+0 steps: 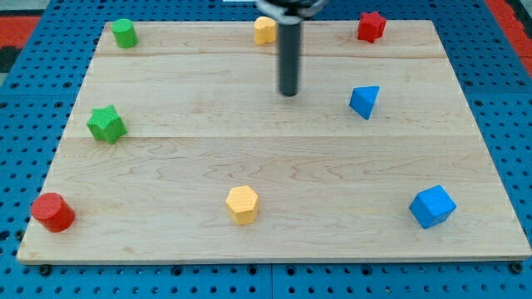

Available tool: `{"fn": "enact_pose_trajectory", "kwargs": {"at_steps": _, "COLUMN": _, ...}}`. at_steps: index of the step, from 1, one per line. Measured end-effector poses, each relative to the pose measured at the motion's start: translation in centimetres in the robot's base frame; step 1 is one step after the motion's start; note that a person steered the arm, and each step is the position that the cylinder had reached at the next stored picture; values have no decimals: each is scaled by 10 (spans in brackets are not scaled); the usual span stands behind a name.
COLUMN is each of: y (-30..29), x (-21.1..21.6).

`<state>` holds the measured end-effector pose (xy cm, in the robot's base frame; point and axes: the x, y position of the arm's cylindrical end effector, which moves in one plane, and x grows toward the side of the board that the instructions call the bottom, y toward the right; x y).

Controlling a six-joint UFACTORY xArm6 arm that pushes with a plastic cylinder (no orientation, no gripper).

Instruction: Place the red star parallel to the top of the blue triangle

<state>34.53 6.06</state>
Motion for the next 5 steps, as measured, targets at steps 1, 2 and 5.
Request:
{"fn": "enact_pose_trajectory", "kwargs": {"at_steps": 1, "y": 75, "x": -28}}
{"fn": "enact_pose_trajectory", "kwargs": {"at_steps": 2, "y": 161, "x": -81}}
{"fn": "enact_pose_trajectory", "kwargs": {"at_steps": 5, "y": 197, "x": -154}}
